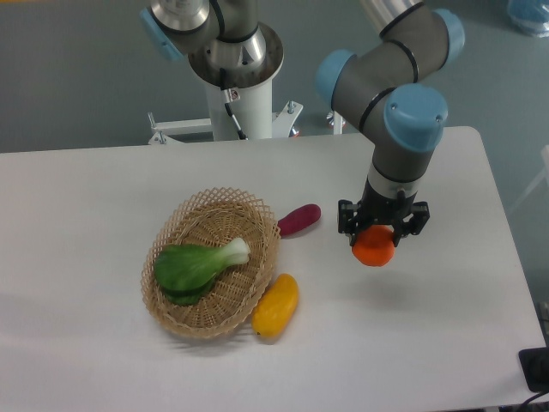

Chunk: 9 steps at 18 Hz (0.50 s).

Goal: Place the orange on the table
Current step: 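Lower the held orange down onto the table surface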

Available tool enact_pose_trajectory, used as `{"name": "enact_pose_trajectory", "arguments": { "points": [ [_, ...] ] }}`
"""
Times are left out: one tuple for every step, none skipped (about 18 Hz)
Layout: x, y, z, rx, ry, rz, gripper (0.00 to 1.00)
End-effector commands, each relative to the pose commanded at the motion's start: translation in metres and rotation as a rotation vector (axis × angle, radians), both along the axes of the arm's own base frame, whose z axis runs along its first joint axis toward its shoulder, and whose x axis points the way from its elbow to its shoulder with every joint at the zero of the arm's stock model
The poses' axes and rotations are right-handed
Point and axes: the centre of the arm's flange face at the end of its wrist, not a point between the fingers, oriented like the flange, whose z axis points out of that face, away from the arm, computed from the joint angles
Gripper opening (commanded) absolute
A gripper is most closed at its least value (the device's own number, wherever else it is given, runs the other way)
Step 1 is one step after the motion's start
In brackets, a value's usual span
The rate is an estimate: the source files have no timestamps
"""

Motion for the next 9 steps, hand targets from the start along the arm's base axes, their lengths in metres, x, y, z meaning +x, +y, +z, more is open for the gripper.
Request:
{"name": "enact_pose_trajectory", "arguments": {
  "points": [
    [0.0, -0.002, -0.004, -0.028, 0.007, 0.001, 0.63],
    [0.002, -0.003, -0.012, -0.034, -0.004, 0.004, 0.63],
    [0.001, -0.003, -0.022, -0.043, -0.018, 0.007, 0.63],
    [0.002, -0.003, -0.028, -0.048, -0.028, 0.01, 0.63],
    [0.001, -0.004, -0.034, -0.055, -0.037, 0.013, 0.63],
    [0.001, -0.004, -0.039, -0.06, -0.043, 0.018, 0.63],
    [0.002, -0.004, -0.043, -0.062, -0.051, 0.025, 0.63],
    [0.002, -0.004, -0.047, -0.063, -0.058, 0.038, 0.63],
    [0.002, -0.003, -0.05, -0.065, -0.062, 0.042, 0.63]
  ]
}}
